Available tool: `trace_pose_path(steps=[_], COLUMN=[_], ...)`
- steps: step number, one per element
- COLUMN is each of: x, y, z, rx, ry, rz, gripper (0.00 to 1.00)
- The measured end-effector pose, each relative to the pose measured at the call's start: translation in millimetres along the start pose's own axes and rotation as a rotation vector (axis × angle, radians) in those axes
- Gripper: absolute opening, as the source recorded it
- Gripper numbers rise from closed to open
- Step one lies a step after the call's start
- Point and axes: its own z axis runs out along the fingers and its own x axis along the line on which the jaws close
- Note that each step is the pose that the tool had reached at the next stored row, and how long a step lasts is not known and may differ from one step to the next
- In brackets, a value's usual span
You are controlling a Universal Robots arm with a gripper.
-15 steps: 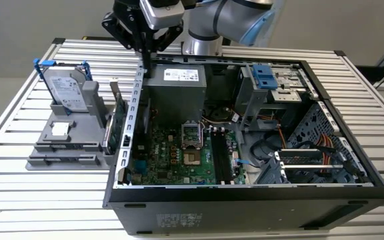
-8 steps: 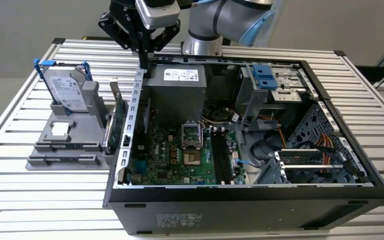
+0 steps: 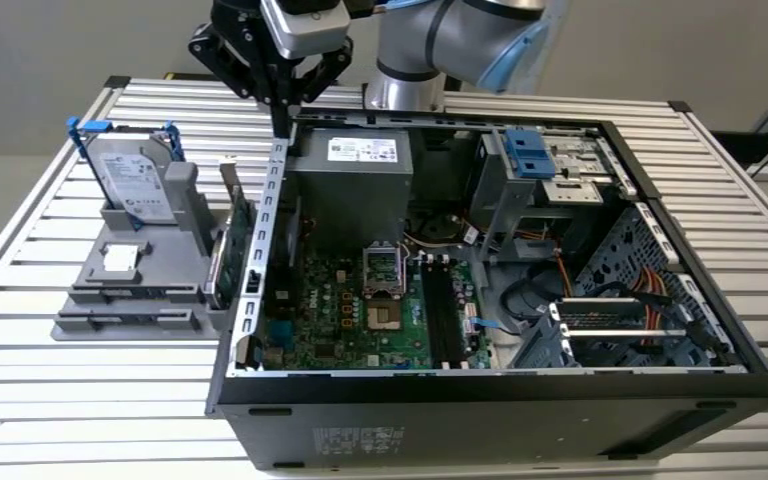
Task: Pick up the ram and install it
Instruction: 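Reach for the ram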
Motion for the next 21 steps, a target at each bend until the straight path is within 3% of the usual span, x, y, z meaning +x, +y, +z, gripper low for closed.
trace_pose_path(steps=[11,21], x=[9.1,22.8], y=[-0.6,-1.4], z=[-0.1,-0.2], rx=[0.0006,0.0005], ry=[0.0087,0.0093], rz=[0.000,0.001], gripper=[0.00,0.00])
